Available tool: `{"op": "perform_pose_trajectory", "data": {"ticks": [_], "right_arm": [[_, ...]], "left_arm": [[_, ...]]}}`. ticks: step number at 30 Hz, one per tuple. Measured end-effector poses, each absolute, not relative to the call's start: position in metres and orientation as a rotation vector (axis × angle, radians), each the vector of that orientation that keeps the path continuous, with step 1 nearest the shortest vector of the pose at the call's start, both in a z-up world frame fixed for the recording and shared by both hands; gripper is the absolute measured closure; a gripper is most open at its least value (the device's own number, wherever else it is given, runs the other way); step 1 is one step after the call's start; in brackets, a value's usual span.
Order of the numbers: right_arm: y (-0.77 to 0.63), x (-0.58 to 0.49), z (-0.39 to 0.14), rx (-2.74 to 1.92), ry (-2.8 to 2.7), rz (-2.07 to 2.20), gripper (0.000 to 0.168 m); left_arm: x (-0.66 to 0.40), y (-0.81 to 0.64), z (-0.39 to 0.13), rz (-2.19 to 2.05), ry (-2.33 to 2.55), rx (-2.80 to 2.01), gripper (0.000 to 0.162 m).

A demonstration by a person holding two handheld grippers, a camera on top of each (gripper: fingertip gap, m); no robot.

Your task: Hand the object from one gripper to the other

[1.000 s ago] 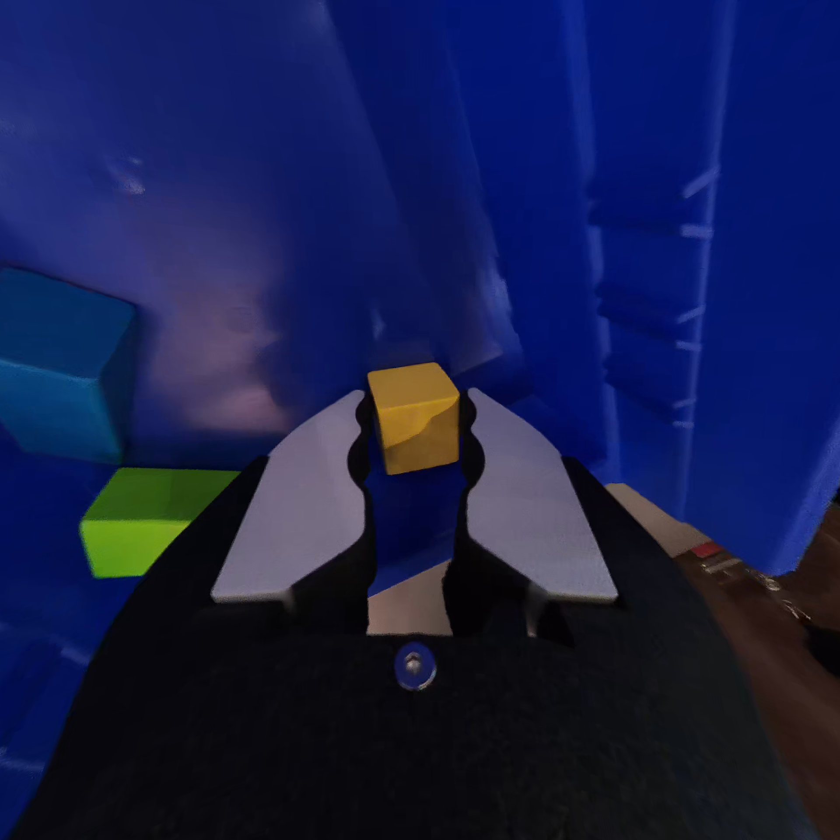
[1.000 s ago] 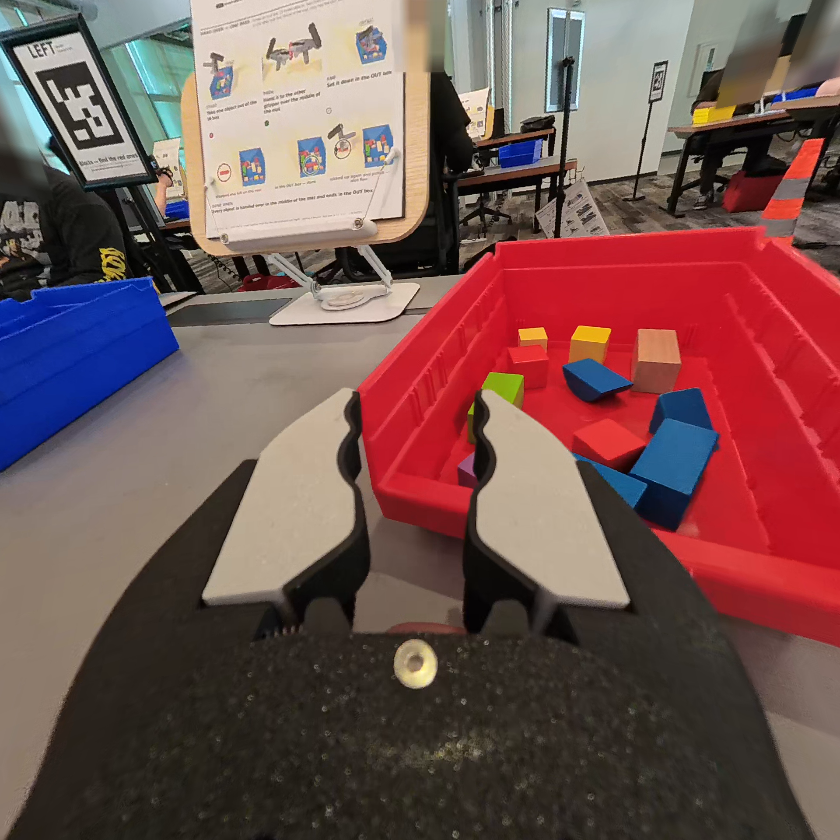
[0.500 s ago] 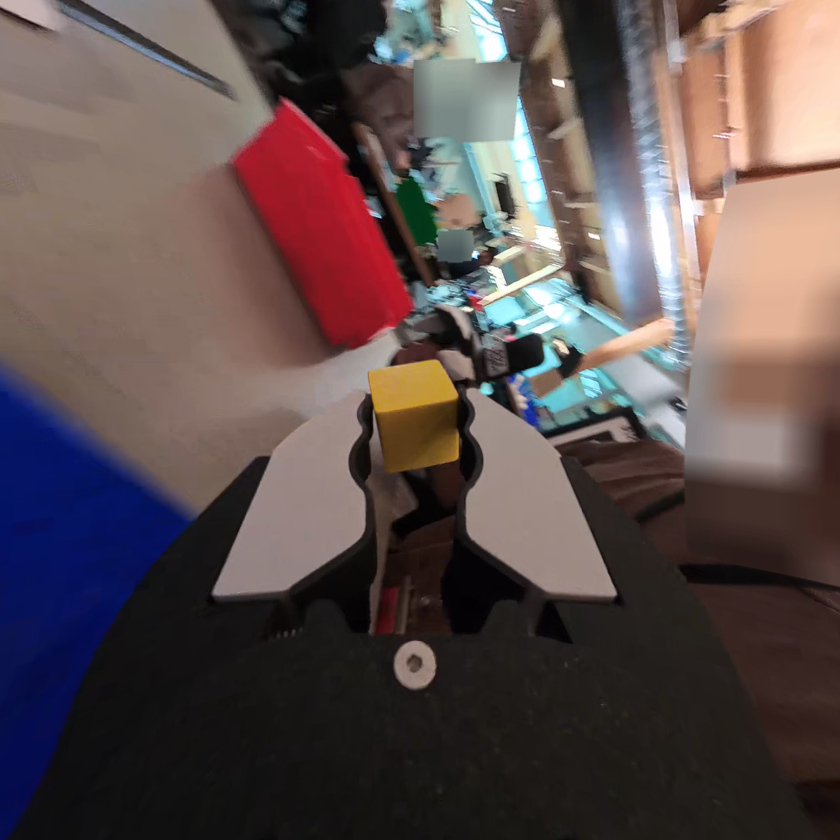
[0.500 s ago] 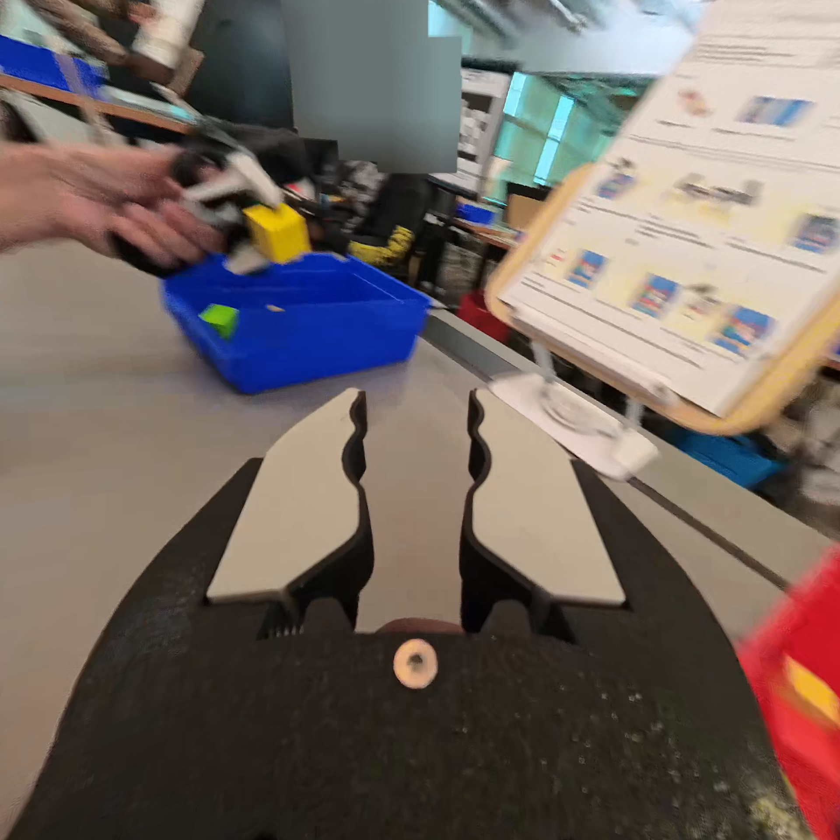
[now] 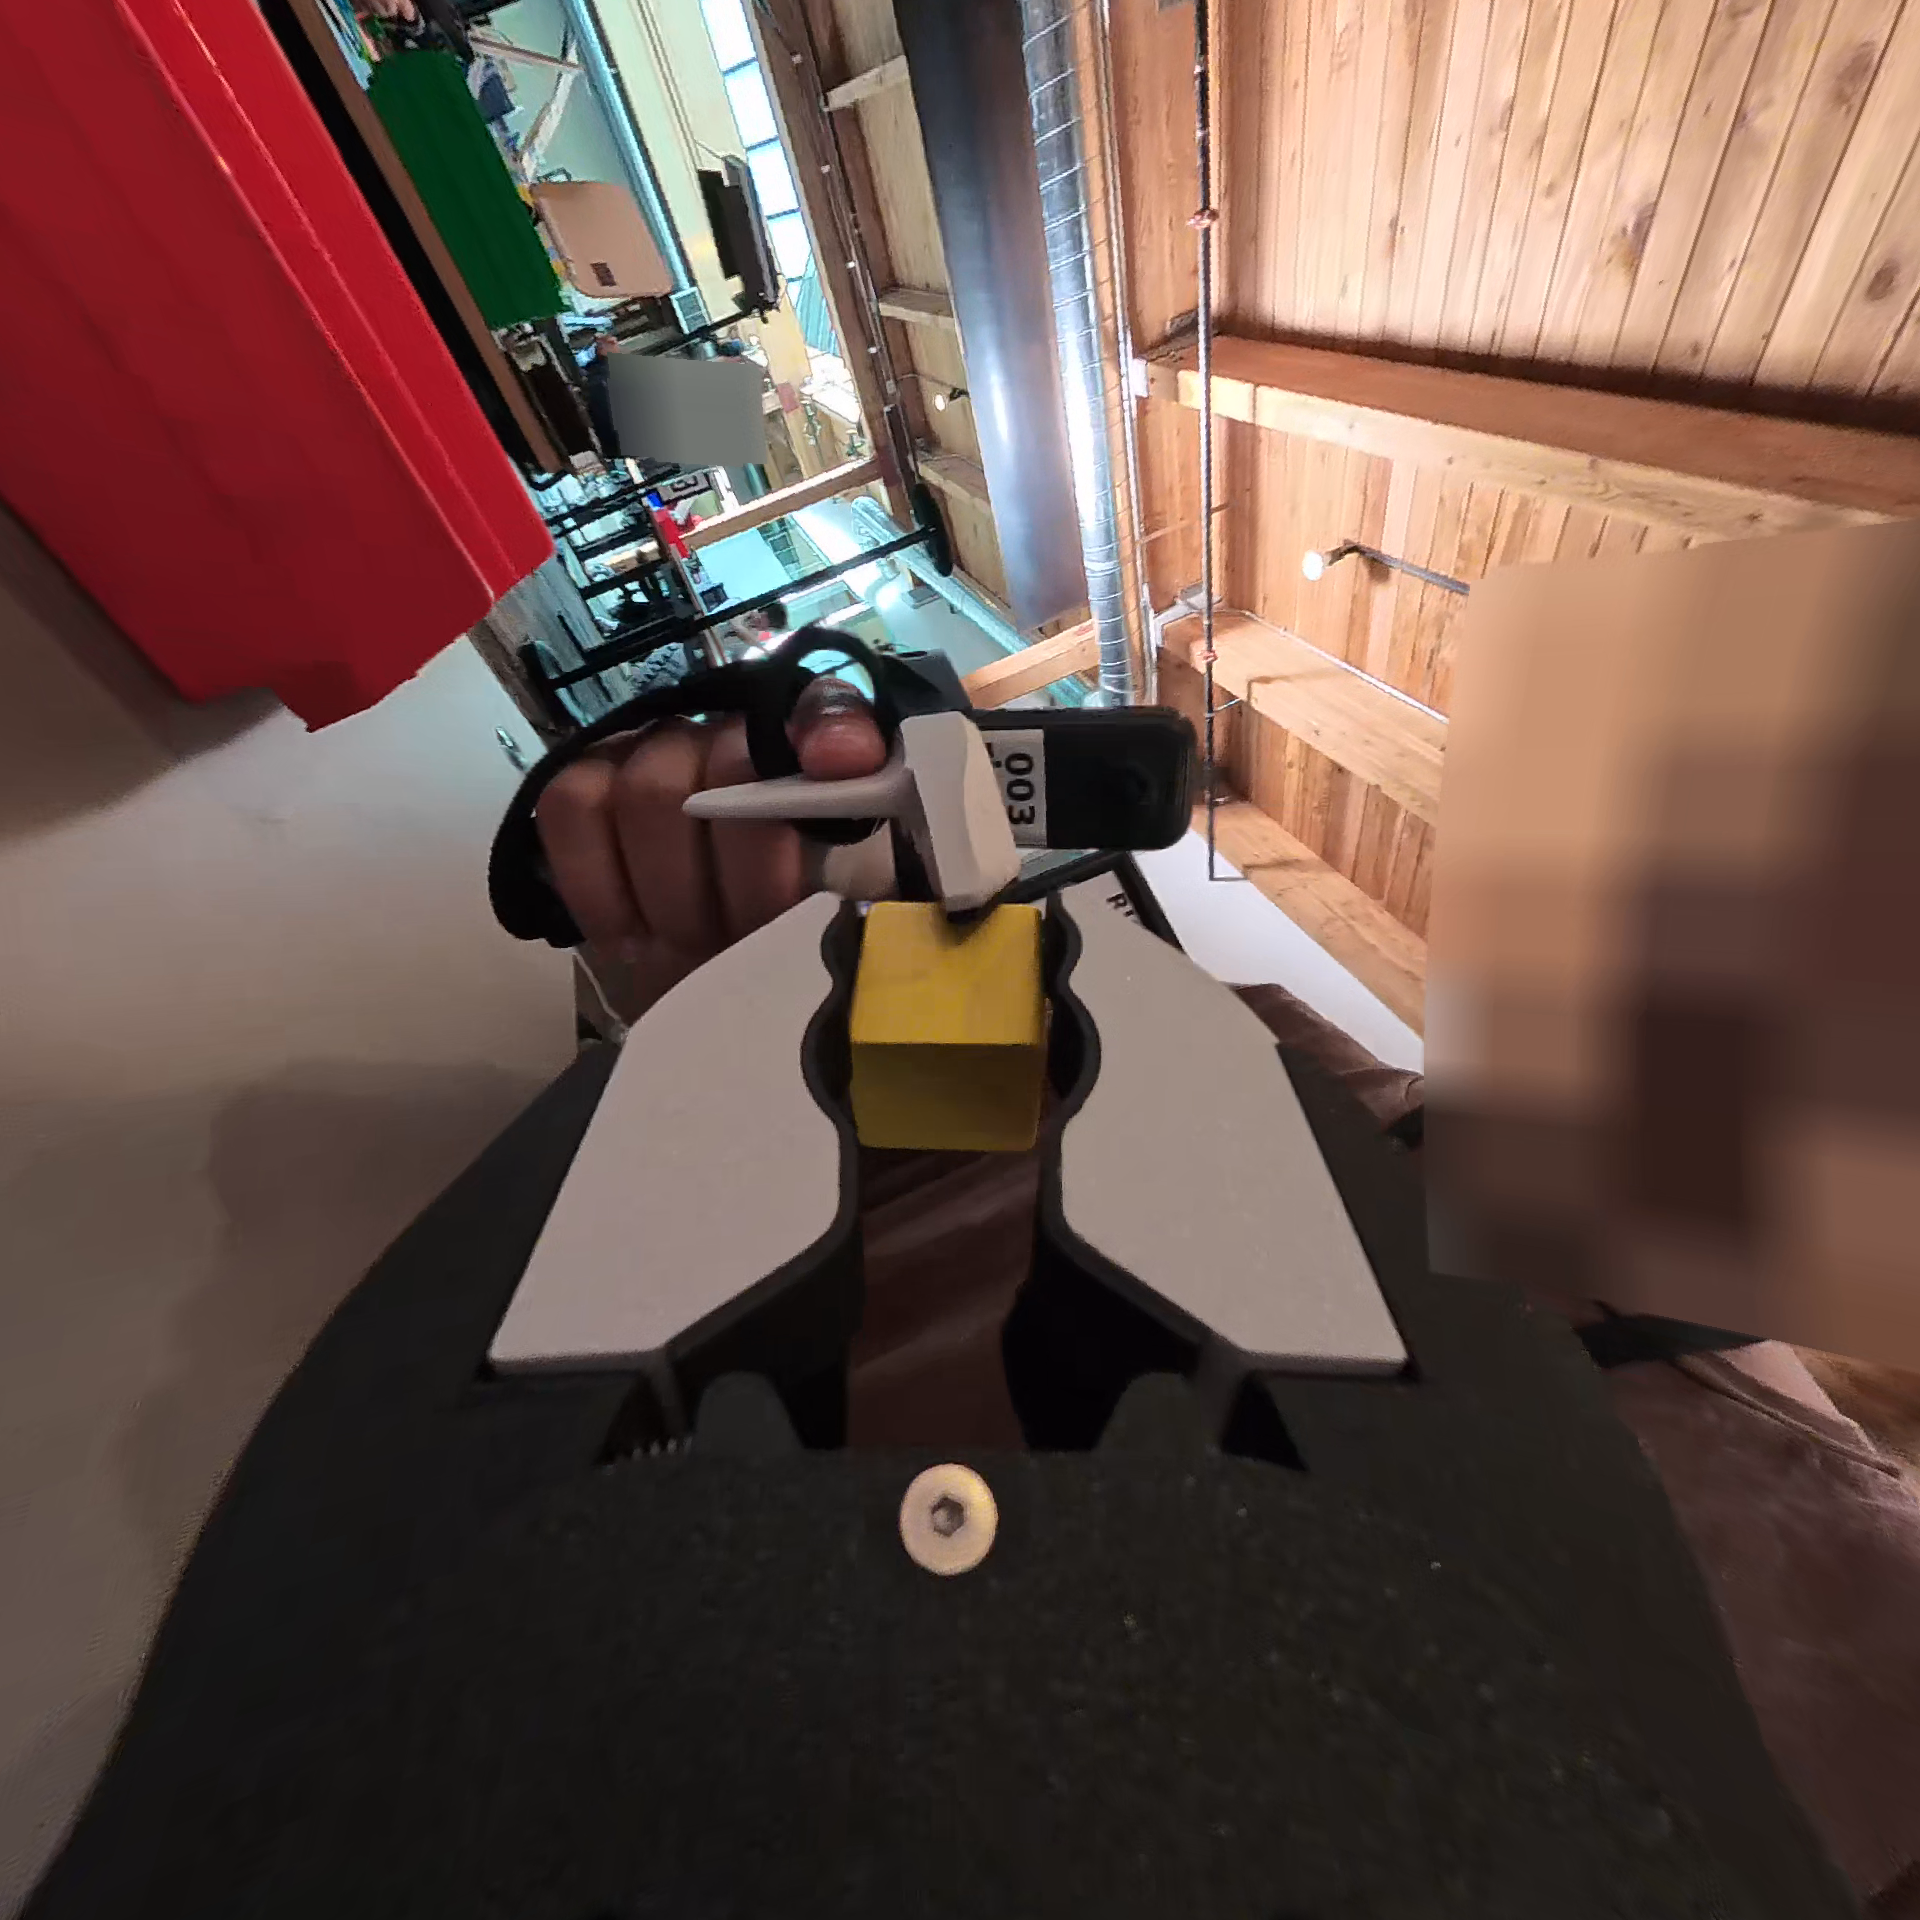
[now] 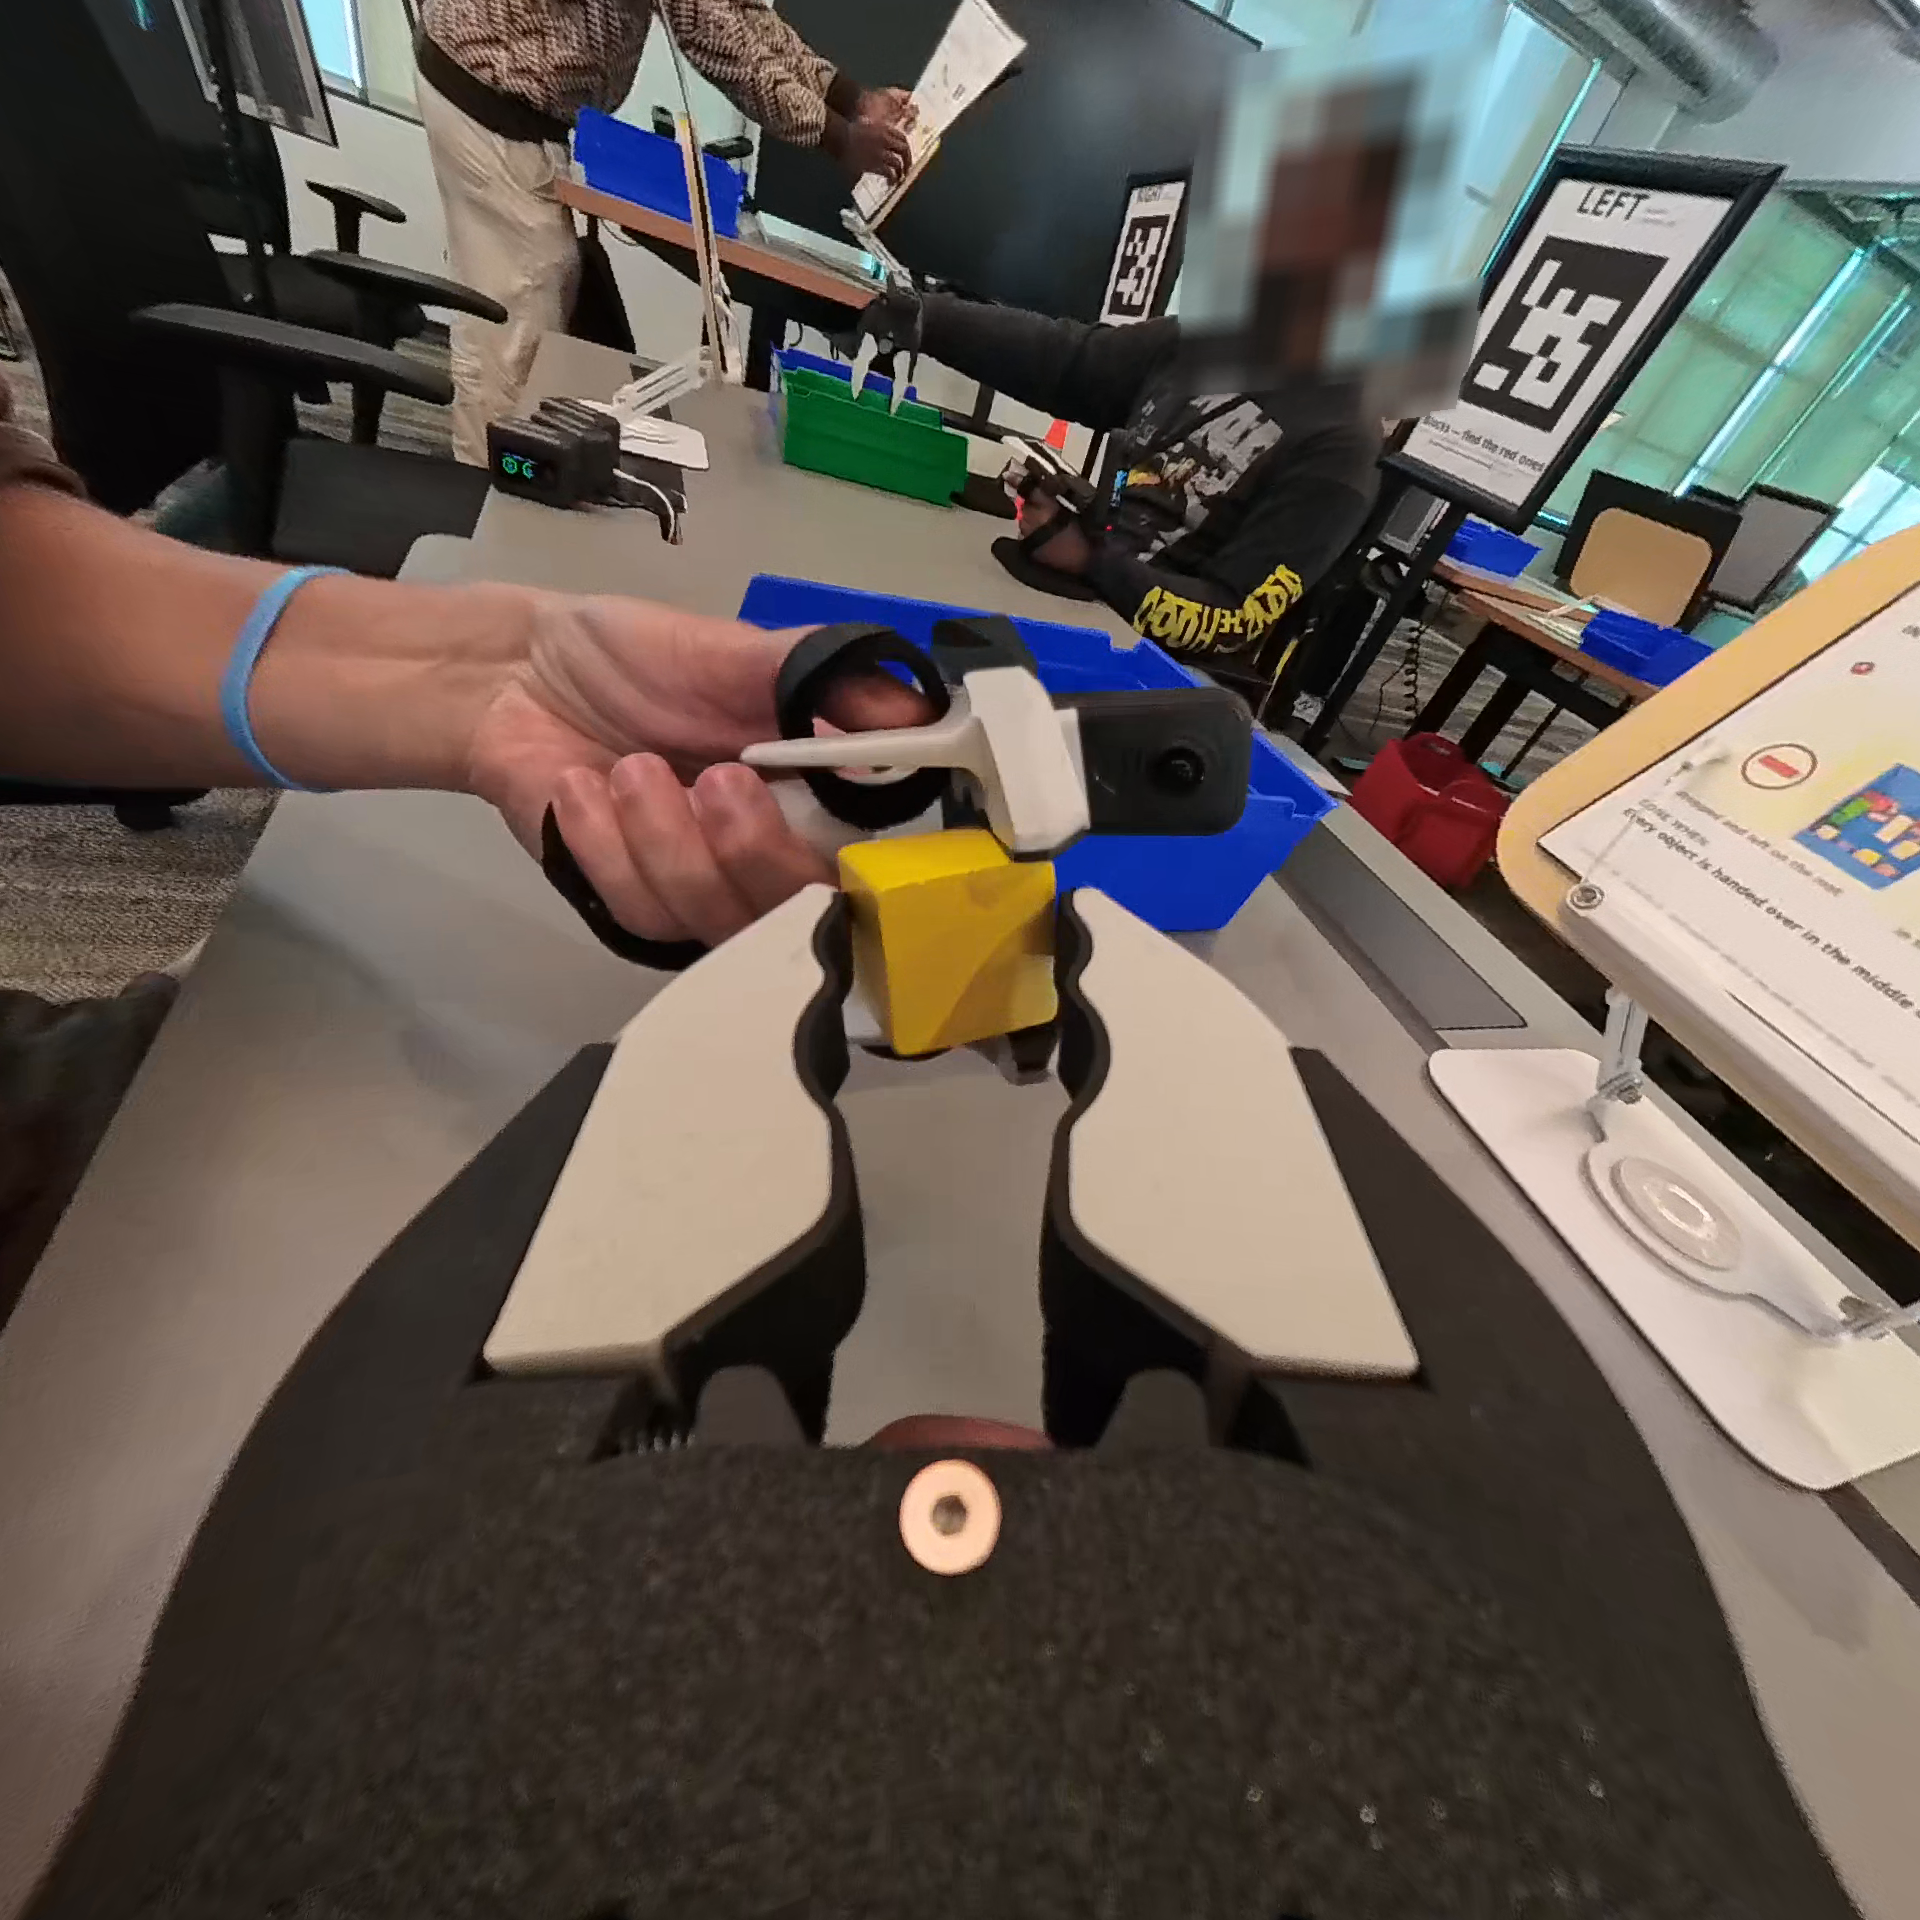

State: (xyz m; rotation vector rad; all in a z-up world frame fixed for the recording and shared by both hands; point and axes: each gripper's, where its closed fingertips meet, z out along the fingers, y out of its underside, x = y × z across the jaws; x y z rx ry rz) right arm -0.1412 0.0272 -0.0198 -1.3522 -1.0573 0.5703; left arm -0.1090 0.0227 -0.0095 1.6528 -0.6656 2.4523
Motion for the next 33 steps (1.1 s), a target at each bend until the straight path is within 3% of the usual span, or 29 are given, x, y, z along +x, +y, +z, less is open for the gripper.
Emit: {"op": "perform_pose_trajectory", "data": {"ticks": [6,11,18,24,28,33], "right_arm": [[0.023,-0.133,-0.021,-1.382,-1.029,0.572,0.134],[0.021,-0.116,-0.011,-1.392,-0.952,0.591,0.135],[0.042,0.038,0.024,-1.554,-0.699,0.192,0.135],[0.076,0.188,-0.063,-2.173,-0.650,-0.187,0.134],[0.080,0.199,-0.135,-2.512,-0.790,-0.129,0.135],[0.076,0.189,-0.171,-2.721,-0.964,-0.077,0.135]], "left_arm": [[-0.104,0.019,-0.009,2.460,-0.663,1.642,0.127],[-0.118,0.029,0.000,2.530,-0.661,1.678,0.106],[-0.158,0.018,-0.016,2.539,-0.756,1.866,0.108],[-0.169,0.001,-0.043,2.480,-0.747,1.941,0.110],[-0.173,-0.001,-0.051,2.482,-0.656,1.922,0.110],[-0.182,-0.003,-0.056,2.453,-0.704,2.000,0.111]]}}
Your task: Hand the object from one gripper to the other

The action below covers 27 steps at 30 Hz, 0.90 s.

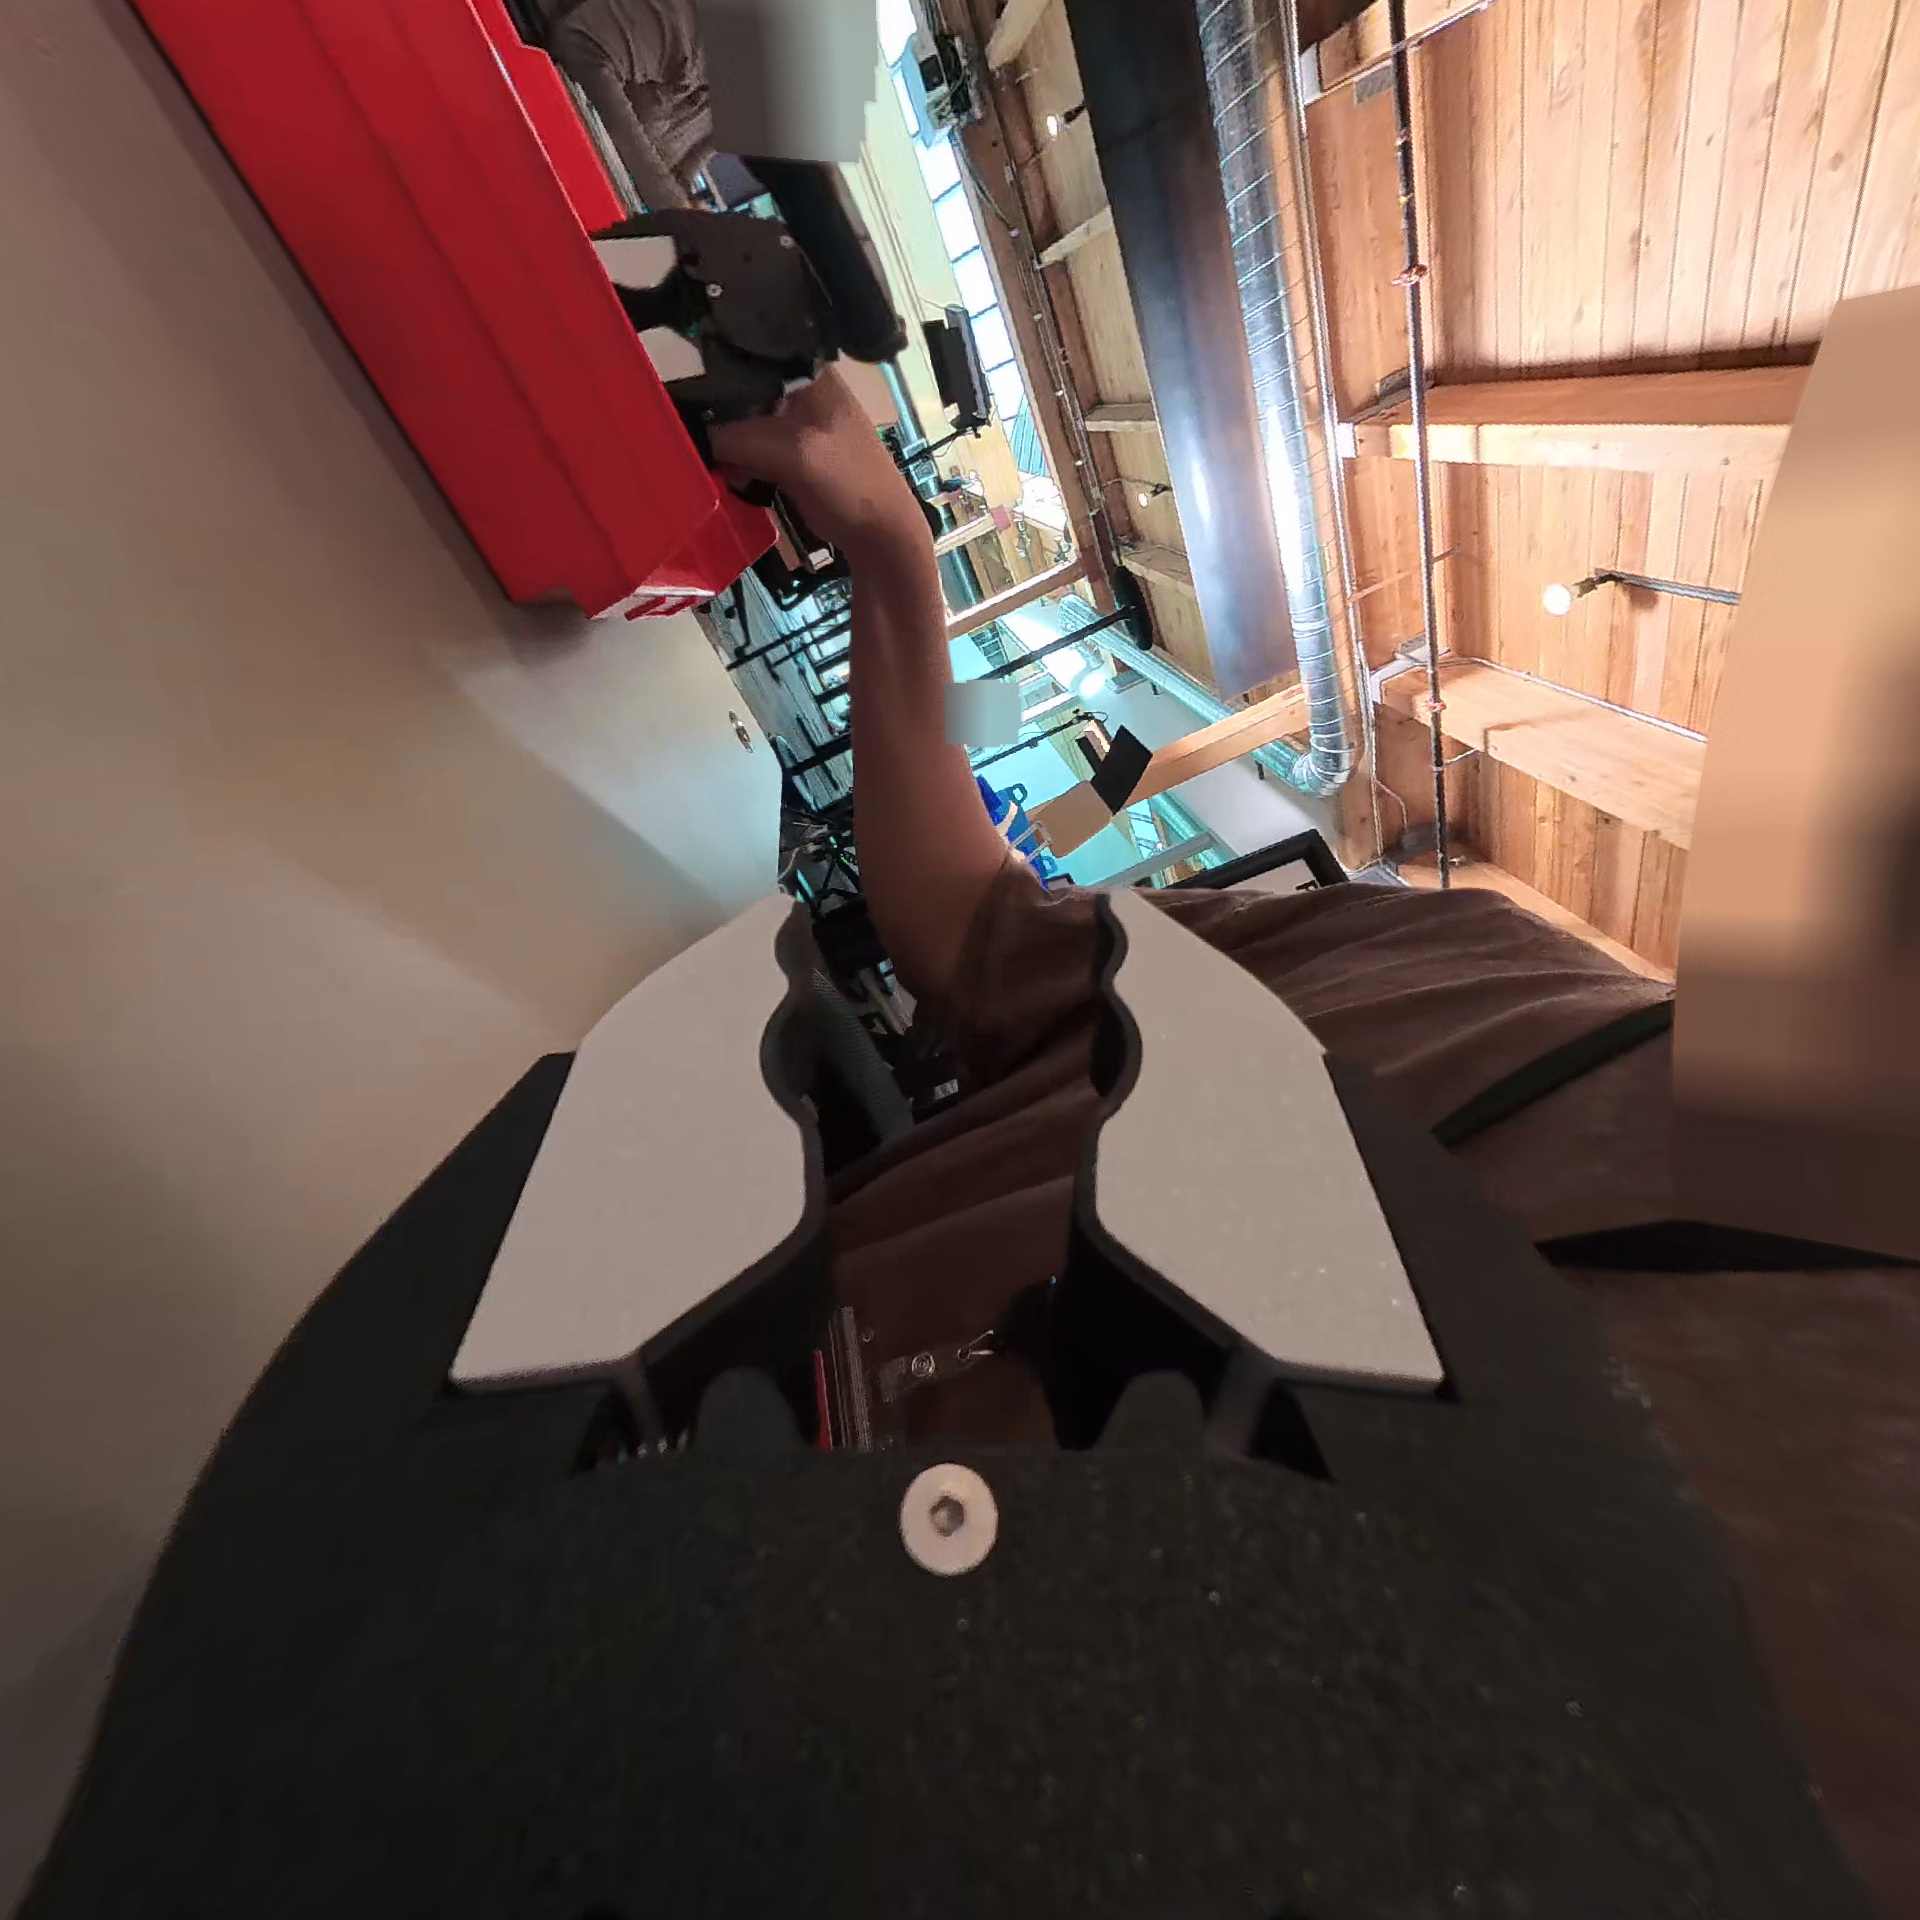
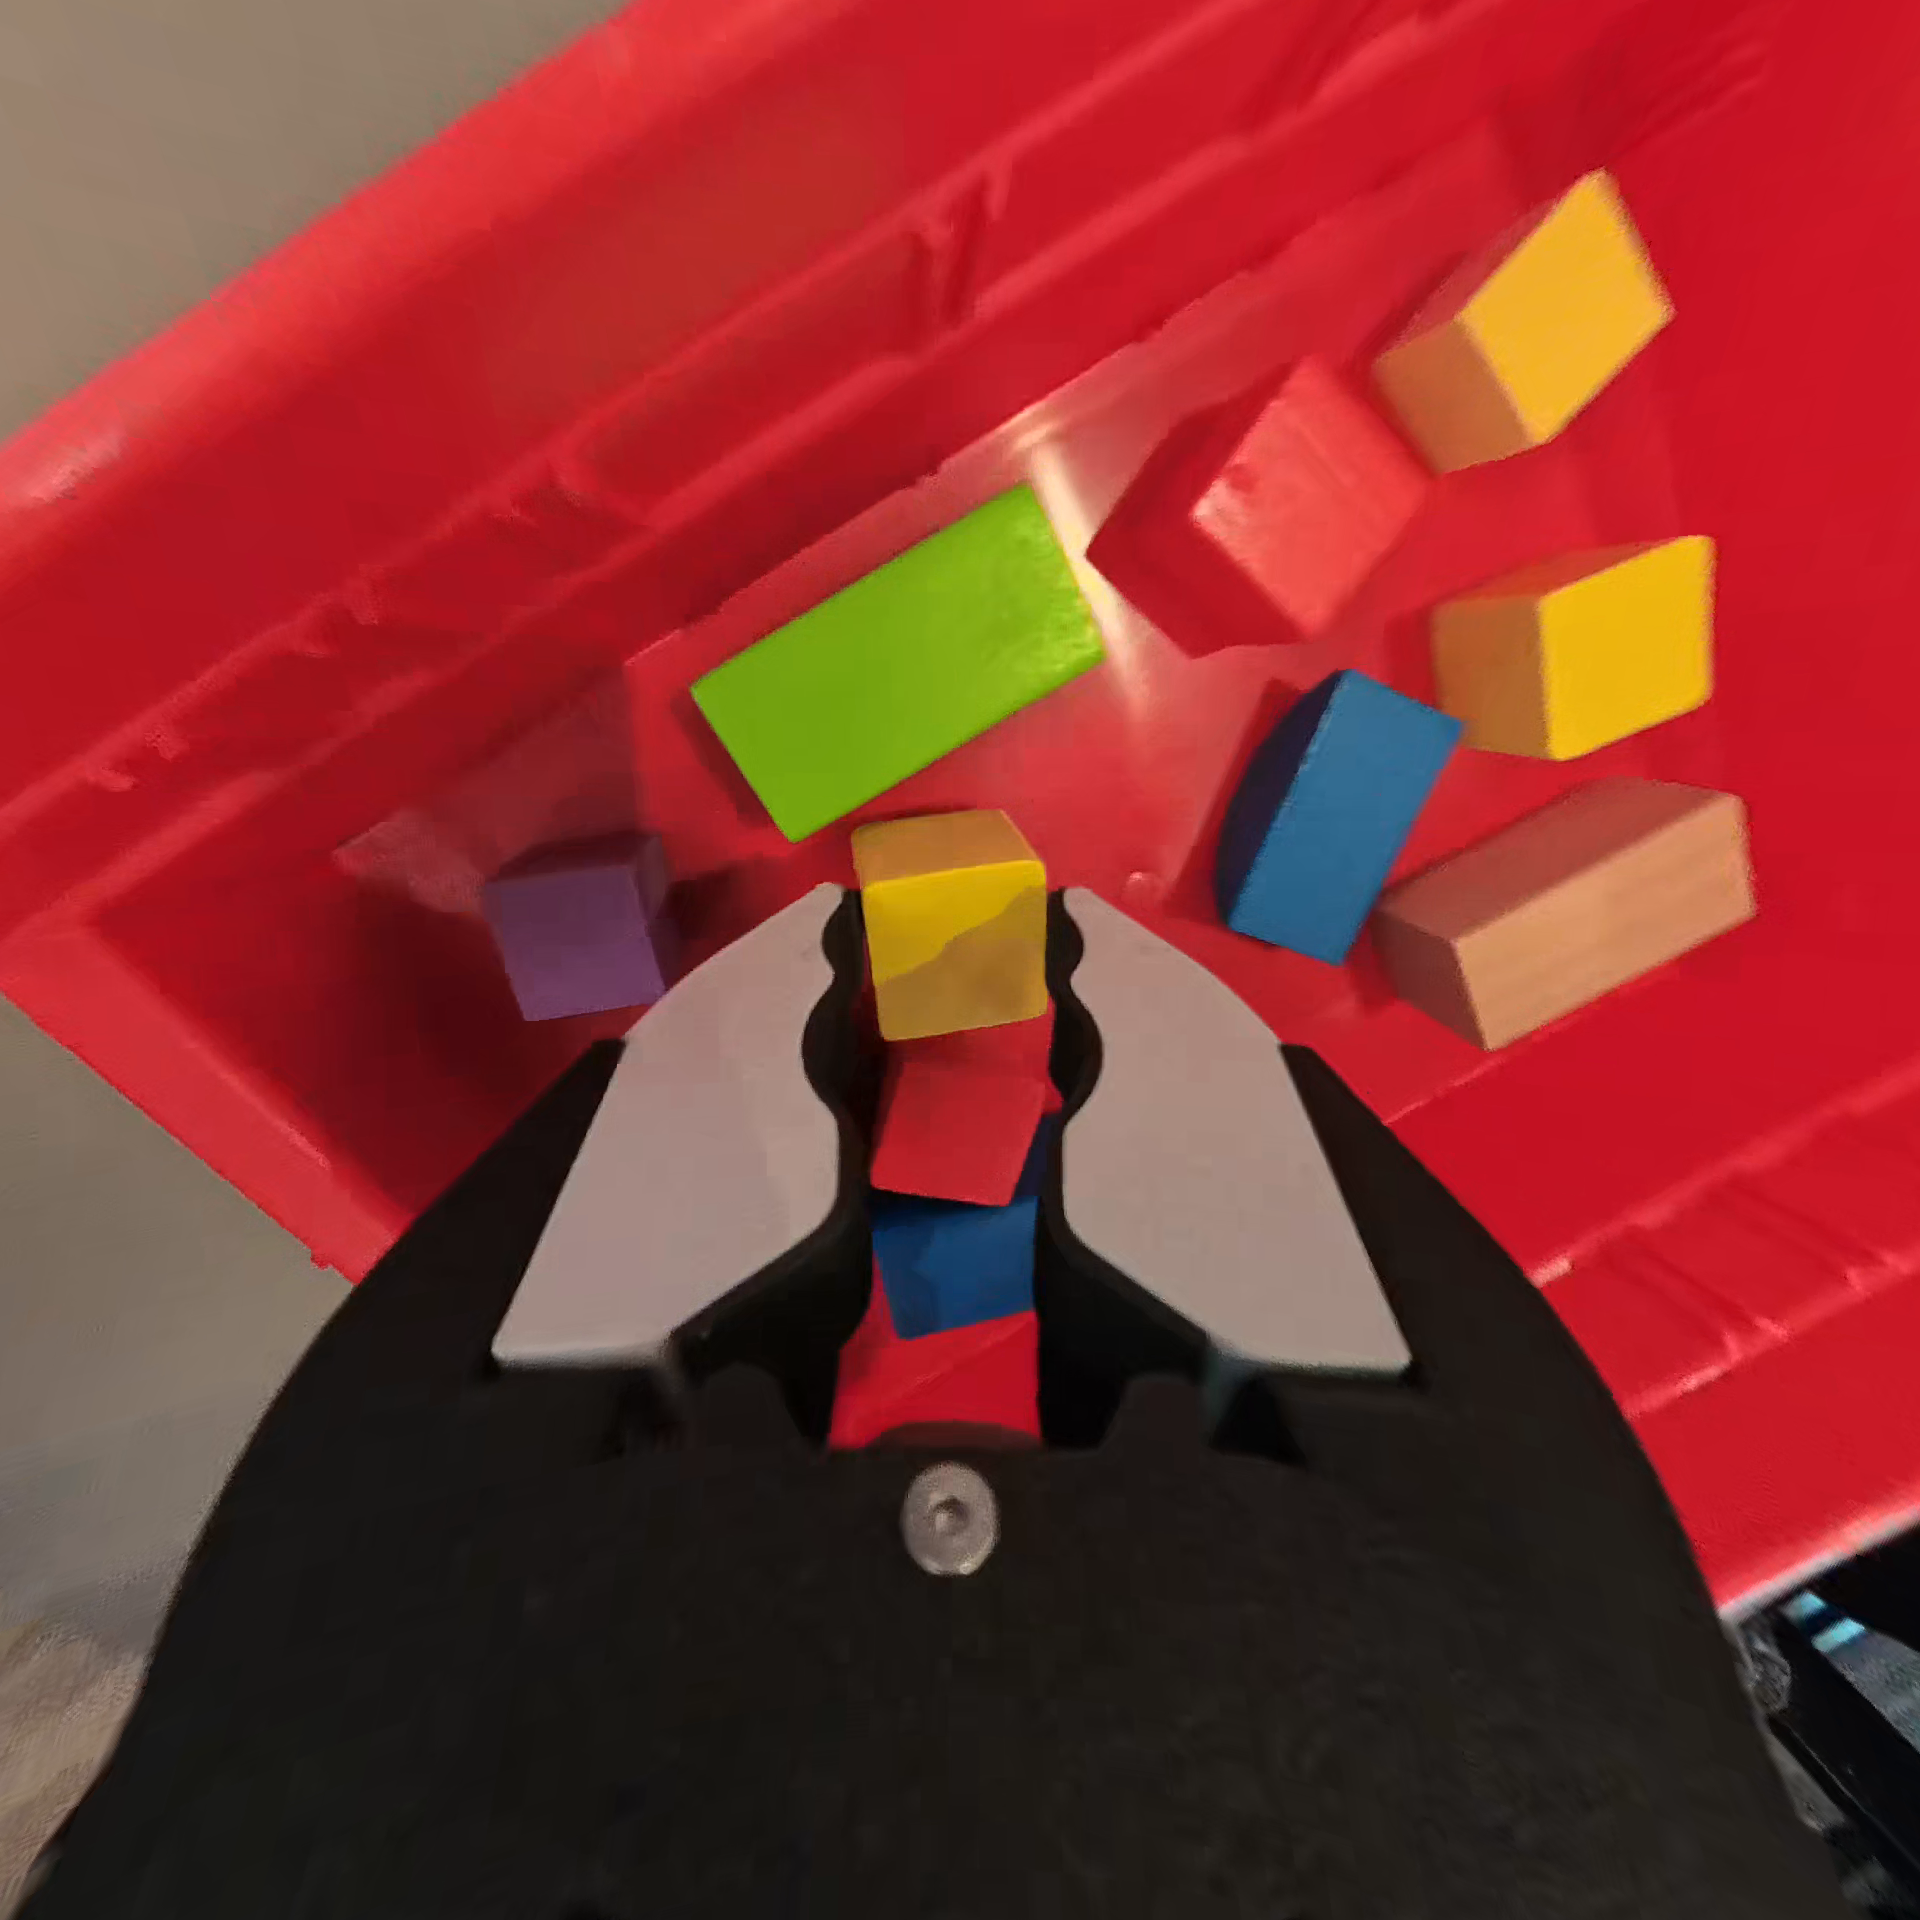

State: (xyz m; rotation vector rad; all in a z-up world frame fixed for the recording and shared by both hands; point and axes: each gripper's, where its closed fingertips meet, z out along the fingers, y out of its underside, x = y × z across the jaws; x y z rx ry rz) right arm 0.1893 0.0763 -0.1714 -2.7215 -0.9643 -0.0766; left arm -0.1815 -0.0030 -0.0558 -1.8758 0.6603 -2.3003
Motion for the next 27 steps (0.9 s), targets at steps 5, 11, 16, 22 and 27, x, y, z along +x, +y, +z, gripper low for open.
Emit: {"op": "perform_pose_trajectory", "data": {"ticks": [5,11,16,22,27], "right_arm": [[0.070,0.191,-0.183,-2.845,-1.055,-0.073,0.135],[0.081,0.191,-0.136,-2.607,-0.812,-0.056,0.110],[0.065,0.202,-0.043,-2.020,-0.149,0.089,0.118],[0.001,0.164,-0.058,-1.529,0.330,0.284,0.118],[-0.014,0.132,-0.069,-1.498,0.282,0.269,0.116]], "left_arm": [[-0.188,-0.001,-0.052,-2.283,0.659,-1.858,0.111],[-0.188,-0.008,-0.057,-2.200,0.727,-1.898,0.111],[-0.188,-0.012,-0.073,-1.975,0.827,-1.975,0.107],[-0.192,-0.013,-0.104,-1.582,0.977,-2.111,0.108],[-0.217,-0.010,-0.097,-1.421,0.972,-2.205,0.112]]}}
